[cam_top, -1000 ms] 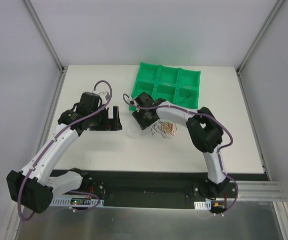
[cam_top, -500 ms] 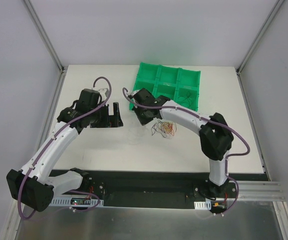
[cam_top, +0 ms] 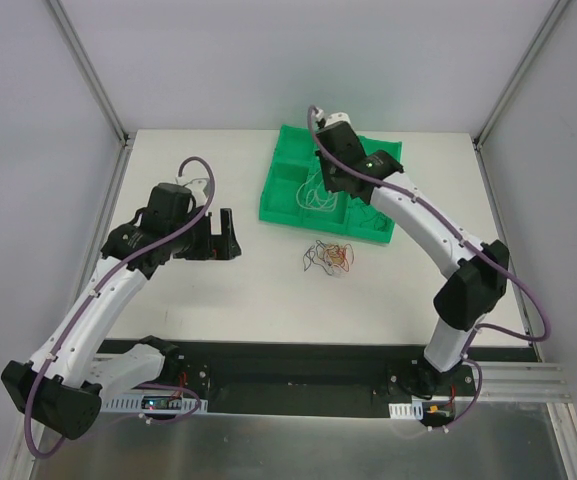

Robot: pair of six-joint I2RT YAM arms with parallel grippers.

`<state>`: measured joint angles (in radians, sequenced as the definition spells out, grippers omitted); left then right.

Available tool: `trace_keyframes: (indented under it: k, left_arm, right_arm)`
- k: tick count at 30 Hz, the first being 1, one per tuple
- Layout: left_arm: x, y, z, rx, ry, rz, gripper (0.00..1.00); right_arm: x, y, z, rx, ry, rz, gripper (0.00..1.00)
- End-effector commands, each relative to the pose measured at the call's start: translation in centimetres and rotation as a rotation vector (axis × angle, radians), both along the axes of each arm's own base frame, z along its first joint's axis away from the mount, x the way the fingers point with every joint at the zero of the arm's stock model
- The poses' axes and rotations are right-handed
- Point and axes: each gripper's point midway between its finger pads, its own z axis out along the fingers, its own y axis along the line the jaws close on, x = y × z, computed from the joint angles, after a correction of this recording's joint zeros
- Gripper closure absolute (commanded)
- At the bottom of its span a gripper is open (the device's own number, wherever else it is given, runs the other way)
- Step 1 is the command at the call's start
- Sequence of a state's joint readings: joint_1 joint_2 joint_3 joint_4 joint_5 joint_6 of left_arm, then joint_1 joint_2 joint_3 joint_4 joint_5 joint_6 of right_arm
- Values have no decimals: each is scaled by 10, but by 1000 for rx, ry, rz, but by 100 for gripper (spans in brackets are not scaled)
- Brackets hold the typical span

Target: Untangle the cables

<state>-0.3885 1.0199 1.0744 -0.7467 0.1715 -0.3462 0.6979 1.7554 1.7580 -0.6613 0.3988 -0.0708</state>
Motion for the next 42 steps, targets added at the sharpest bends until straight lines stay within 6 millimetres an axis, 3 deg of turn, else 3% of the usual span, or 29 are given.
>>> trace_keyframes:
  k: [1,7,18,22,28,38,40,42]
  left_arm:
    - [-1,5,13,27,-59,-16,1]
    - [-2,8,14,41,-78,-22,1]
    - [-6,9,12,47,-70,-37,1]
    - [-10,9,15,42,-61,-41,1]
    - [-18,10,15,26,-47,-29,1]
    - [-15,-7,21,-58,15,-19,1]
    - [-16,-7,19,-61,22,-14,1]
    - [-15,-8,17,-60,32,-17,1]
  right_arm:
    - [33,-45,30,-5,-72,-164,99]
    - [68,-58,-4,1,-3,-229,99]
    - [86,-52,-94,-118,150,-236,99]
    - [92,-50,-115,-156,184,-229,99]
    - [100,-28,-139,-104,224,-169,99]
    - [81,-6,-153,24,292,-153,99]
    - [77,-11,-155,16,287,-168,95]
    - [75,-17,-150,10,285,-168,81]
